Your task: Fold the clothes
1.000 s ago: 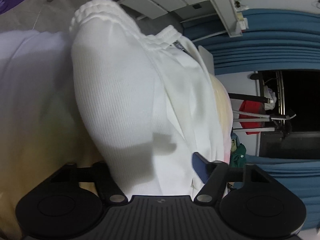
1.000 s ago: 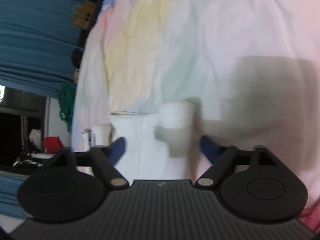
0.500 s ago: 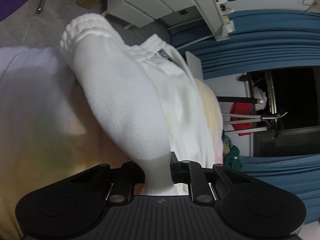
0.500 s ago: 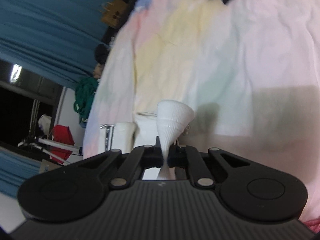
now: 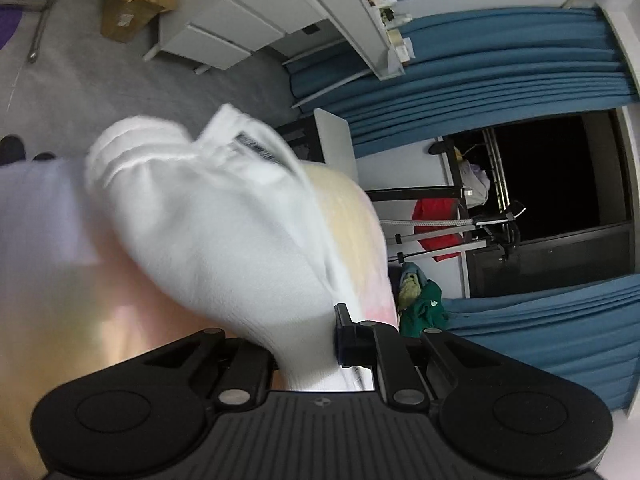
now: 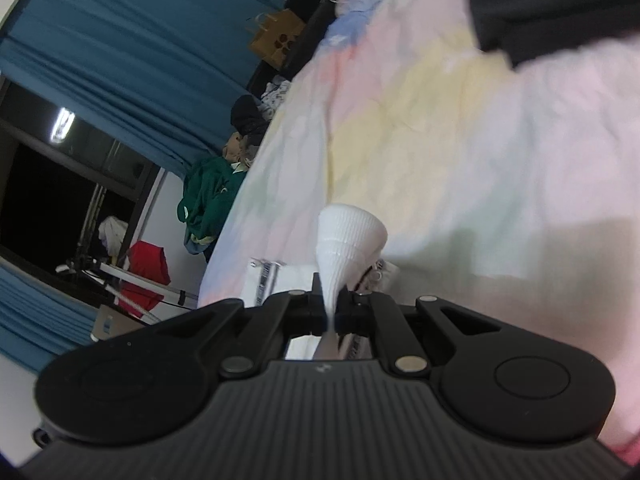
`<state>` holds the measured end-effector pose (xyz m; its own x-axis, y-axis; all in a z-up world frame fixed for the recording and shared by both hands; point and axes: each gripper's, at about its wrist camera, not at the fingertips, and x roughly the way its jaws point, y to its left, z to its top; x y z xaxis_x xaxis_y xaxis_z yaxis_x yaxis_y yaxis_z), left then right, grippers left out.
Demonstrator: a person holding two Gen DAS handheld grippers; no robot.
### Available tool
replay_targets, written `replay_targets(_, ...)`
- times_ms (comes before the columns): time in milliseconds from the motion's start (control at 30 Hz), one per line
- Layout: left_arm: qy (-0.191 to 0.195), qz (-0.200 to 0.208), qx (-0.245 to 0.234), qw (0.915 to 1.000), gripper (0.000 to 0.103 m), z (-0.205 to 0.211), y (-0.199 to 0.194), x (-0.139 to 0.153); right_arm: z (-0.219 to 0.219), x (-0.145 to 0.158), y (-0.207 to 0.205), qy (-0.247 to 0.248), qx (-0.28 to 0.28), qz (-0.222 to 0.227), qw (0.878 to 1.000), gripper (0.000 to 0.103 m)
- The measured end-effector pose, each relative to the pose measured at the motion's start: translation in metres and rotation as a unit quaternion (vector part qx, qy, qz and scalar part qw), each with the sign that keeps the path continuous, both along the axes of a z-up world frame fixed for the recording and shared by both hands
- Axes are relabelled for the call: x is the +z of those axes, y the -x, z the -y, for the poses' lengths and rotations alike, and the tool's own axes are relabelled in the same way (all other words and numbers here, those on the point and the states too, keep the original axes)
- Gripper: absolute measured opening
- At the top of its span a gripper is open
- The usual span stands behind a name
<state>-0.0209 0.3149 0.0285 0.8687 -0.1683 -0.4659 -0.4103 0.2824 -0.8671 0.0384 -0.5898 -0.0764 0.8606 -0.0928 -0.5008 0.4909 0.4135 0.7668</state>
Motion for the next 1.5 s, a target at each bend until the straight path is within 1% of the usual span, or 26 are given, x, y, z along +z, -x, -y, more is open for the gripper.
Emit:
replay_targets(100, -0.018, -0.013, -0.014, 0.9996, 0.013, -0.005, -0.049, 0.018, -0.004, 0.027, -0.050, 0.023, 0.007, 0.002, 1.000, 0.006)
replay_targets(200, -0.042, -0.033, -0.019, 0.9984, 0.013, -0.009, -0.107, 0.029, -0.011, 0.046, -0.114, 0.049, 0.012, -0.007, 0.999, 0.006)
replay_targets(267, -0.057, -0.049, -0.020, 0.9969, 0.013, -0.010, -0.152, 0.028, -0.019, 0.050, -0.164, 0.076, 0.018, -0.025, 0.997, 0.006)
replay_targets(333, -0.075, -0.069, -0.024, 0.9945, 0.013, -0.010, -0.200, 0.024, -0.026, 0.046, -0.217, 0.108, 0.030, -0.057, 0.992, 0.006)
replay_targets(433, -0.097, -0.108, -0.021, 0.9892, 0.013, -0.009, -0.257, 0.003, -0.035, 0.019, -0.289, 0.126, 0.038, -0.097, 0.987, 0.006)
replay_targets(533, -0.118, -0.147, -0.018, 0.9819, 0.013, -0.007, -0.311, -0.021, -0.043, -0.018, -0.343, 0.138, 0.046, -0.128, 0.981, 0.006)
replay_targets(600, -0.128, -0.173, -0.016, 0.9765, 0.013, -0.006, -0.343, -0.039, -0.048, -0.039, -0.366, 0.151, 0.058, -0.146, 0.976, 0.006)
replay_targets(633, -0.128, -0.182, -0.018, 0.9747, 0.014, -0.007, -0.351, -0.050, -0.050, -0.050, -0.378, 0.158, 0.064, -0.154, 0.973, 0.006)
replay_targets(700, -0.129, -0.189, -0.023, 0.9733, 0.015, -0.010, -0.361, -0.066, -0.053, -0.064, -0.387, 0.154, 0.074, -0.170, 0.970, 0.006)
replay_targets(733, -0.129, -0.186, -0.025, 0.9737, 0.017, -0.011, -0.362, -0.070, -0.050, -0.069, -0.389, 0.145, 0.077, -0.172, 0.971, 0.007)
replay_targets(833, -0.131, -0.178, -0.027, 0.9749, 0.018, -0.012, -0.360, -0.070, -0.043, -0.067, -0.382, 0.119, 0.080, -0.155, 0.978, 0.012)
replay_targets(867, -0.135, -0.174, -0.030, 0.9751, 0.023, -0.011, -0.358, -0.068, -0.042, -0.064, -0.378, 0.116, 0.086, -0.144, 0.979, 0.015)
replay_targets(900, -0.141, -0.168, -0.033, 0.9751, 0.027, -0.010, -0.355, -0.065, -0.041, -0.059, -0.371, 0.114, 0.096, -0.129, 0.980, 0.026)
replay_targets(933, -0.149, -0.160, -0.035, 0.9751, 0.040, -0.008, -0.350, -0.060, -0.041, -0.055, -0.364, 0.112, 0.107, -0.114, 0.981, 0.037)
replay_targets(967, -0.159, -0.151, -0.036, 0.9749, 0.056, -0.005, -0.343, -0.055, -0.042, -0.050, -0.354, 0.111, 0.116, -0.097, 0.982, 0.044)
replay_targets(1000, -0.169, -0.142, -0.036, 0.9748, 0.061, -0.001, -0.335, -0.049, -0.042, -0.045, -0.343, 0.109, 0.124, -0.083, 0.983, 0.055)
replay_targets(1033, -0.176, -0.128, -0.039, 0.9752, 0.065, 0.003, -0.325, -0.045, -0.042, -0.040, -0.329, 0.110, 0.128, -0.069, 0.983, 0.059)
replay_targets(1100, -0.176, -0.102, -0.053, 0.9777, 0.069, 0.009, -0.304, -0.038, -0.045, -0.029, -0.301, 0.113, 0.124, -0.045, 0.985, 0.060)
replay_targets(1133, -0.171, -0.091, -0.059, 0.9792, 0.073, 0.012, -0.292, -0.035, -0.044, -0.026, -0.285, 0.110, 0.121, -0.034, 0.986, 0.061)
replay_targets(1200, -0.158, -0.071, -0.064, 0.9827, 0.078, 0.018, -0.261, -0.035, -0.042, -0.024, -0.252, 0.092, 0.117, -0.017, 0.989, 0.063)
replay_targets(1267, -0.142, -0.057, -0.064, 0.9862, 0.083, 0.021, -0.228, -0.038, -0.037, -0.022, -0.221, 0.072, 0.117, -0.003, 0.991, 0.063)
replay_targets(1333, -0.106, -0.067, -0.051, 0.9908, 0.084, 0.023, -0.199, -0.045, -0.031, -0.031, -0.194, 0.037, 0.111, -0.002, 0.993, 0.063)
replay_targets(1400, -0.049, -0.082, -0.030, 0.9949, 0.085, 0.023, -0.171, -0.053, -0.027, -0.044, -0.169, -0.005, 0.104, -0.004, 0.995, 0.063)
replay_targets(1433, -0.014, -0.084, -0.019, 0.9962, 0.086, 0.022, -0.158, -0.058, -0.024, -0.053, -0.159, -0.030, 0.101, -0.009, 0.994, 0.063)
replay_targets(1467, 0.017, -0.076, -0.009, 0.9969, 0.088, 0.020, -0.148, -0.063, -0.023, -0.063, -0.155, -0.050, 0.102, -0.021, 0.993, 0.063)
replay_targets(1500, 0.036, -0.072, -0.001, 0.9968, 0.090, 0.018, -0.141, -0.070, -0.022, -0.072, -0.151, -0.071, 0.103, -0.033, 0.992, 0.063)
